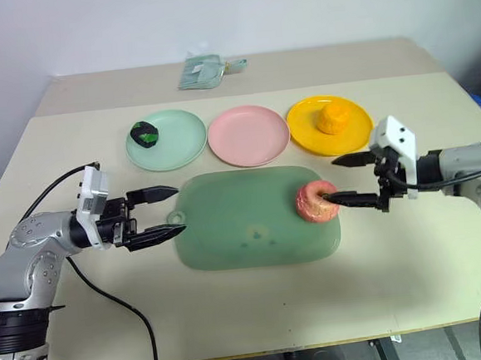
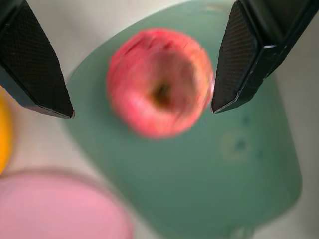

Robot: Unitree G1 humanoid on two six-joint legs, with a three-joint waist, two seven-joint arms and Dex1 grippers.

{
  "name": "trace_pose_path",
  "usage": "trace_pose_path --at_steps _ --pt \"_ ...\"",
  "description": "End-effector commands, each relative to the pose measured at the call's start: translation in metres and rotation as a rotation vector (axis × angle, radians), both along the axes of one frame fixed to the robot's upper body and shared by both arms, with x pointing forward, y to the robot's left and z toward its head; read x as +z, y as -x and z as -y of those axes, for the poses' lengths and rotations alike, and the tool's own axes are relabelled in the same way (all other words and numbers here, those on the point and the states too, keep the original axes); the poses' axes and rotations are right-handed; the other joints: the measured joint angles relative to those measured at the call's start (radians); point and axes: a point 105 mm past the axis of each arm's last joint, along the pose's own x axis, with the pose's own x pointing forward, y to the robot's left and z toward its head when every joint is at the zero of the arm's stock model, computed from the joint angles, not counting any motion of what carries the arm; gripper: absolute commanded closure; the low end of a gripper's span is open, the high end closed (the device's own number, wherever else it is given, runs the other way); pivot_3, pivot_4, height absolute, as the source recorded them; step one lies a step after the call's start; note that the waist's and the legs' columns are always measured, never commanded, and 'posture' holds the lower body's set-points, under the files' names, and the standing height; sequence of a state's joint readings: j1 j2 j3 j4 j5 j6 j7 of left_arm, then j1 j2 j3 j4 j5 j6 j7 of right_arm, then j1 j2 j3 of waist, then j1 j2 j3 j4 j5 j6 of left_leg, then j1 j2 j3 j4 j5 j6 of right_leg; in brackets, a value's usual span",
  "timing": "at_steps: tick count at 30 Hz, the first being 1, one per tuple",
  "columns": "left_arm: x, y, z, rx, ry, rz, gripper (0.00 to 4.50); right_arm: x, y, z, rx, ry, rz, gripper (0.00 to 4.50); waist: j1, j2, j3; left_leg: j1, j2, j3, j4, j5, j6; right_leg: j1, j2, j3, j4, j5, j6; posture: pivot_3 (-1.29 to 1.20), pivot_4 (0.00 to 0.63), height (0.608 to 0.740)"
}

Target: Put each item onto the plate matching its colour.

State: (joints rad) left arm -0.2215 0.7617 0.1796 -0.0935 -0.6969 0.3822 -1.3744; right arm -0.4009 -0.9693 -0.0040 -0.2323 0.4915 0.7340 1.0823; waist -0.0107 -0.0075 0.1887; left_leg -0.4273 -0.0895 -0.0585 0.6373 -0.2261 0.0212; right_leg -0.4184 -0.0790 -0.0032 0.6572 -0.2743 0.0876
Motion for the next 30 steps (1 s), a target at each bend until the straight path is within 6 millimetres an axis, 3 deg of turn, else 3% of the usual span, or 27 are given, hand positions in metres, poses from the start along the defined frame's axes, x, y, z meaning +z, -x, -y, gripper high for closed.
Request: trace_pose_path --at_steps 1,8,11,14,16,20,23,25,30 --pt "-0.002 0.006 0.002 -0.057 -0.042 0.024 0.24 0.009 0.0 -0.008 0.027 -0.035 0.026 0.04 0.001 0.0 0.0 0.0 0.0 0.0 0.0 0.0 0.0 0.0 0.0 0.0 0.0 0.0 0.0 0.0 0.15 0.738" --pt "-0.001 0.007 0.009 -0.083 -0.044 0.058 0.24 -0.007 0.0 -0.013 0.058 0.023 0.024 0.04 0.003 0.0 0.0 0.0 0.0 0.0 0.0 0.0 0.0 0.0 0.0 0.0 0.0 0.0 0.0 0.0 0.15 0.738" --pt "0.0 0.006 0.01 -0.081 -0.045 0.049 0.24 -0.023 0.003 -0.01 0.068 0.096 -0.01 0.04 0.003 0.0 0.0 0.0 0.0 0.0 0.0 0.0 0.0 0.0 0.0 0.0 0.0 0.0 0.0 0.0 0.15 0.738" --pt "0.0 0.004 0.009 -0.069 -0.055 0.049 0.24 -0.026 0.003 -0.013 0.076 0.101 -0.004 0.88 0.003 0.0 0.0 0.0 0.0 0.0 0.0 0.0 0.0 0.0 0.0 0.0 0.0 0.0 0.0 0.0 0.15 0.738" --pt "0.002 0.0 0.009 -0.049 -0.045 0.066 0.24 -0.015 -0.002 -0.019 0.071 0.05 0.034 1.46 0.003 0.0 0.0 0.0 0.0 0.0 0.0 0.0 0.0 0.001 0.0 0.0 0.0 0.0 0.0 0.0 0.15 0.738" --pt "0.008 -0.025 0.005 0.099 -0.03 0.142 0.24 0.027 -0.034 -0.028 -0.04 -0.128 0.201 1.46 -0.001 0.0 0.0 0.001 0.0 0.0 0.001 0.0 0.0 0.001 0.0 0.0 0.0 0.0 0.0 0.0 0.15 0.738" --pt "0.013 -0.058 -0.007 0.32 -0.023 0.217 0.24 0.052 -0.068 -0.024 -0.192 -0.173 0.36 1.46 0.001 0.0 0.0 0.0 0.0 0.0 0.002 0.001 -0.001 0.0 0.0 0.0 0.002 0.0 0.0 0.0 0.15 0.738" --pt "0.015 -0.069 -0.009 0.405 -0.006 0.25 0.24 0.061 -0.085 -0.023 -0.267 -0.184 0.424 1.46 0.004 0.0 0.0 0.0 -0.001 0.0 0.002 0.001 -0.002 -0.001 0.0 0.0 0.003 0.0 0.0 0.0 0.15 0.738" --pt "0.017 -0.085 -0.009 0.558 0.04 0.286 0.24 0.069 -0.104 -0.045 -0.292 -0.243 0.483 1.46 0.002 -0.001 0.0 -0.001 -0.002 0.0 0.003 0.003 -0.005 -0.001 0.0 0.0 0.003 0.0 0.0 0.0 0.15 0.738"
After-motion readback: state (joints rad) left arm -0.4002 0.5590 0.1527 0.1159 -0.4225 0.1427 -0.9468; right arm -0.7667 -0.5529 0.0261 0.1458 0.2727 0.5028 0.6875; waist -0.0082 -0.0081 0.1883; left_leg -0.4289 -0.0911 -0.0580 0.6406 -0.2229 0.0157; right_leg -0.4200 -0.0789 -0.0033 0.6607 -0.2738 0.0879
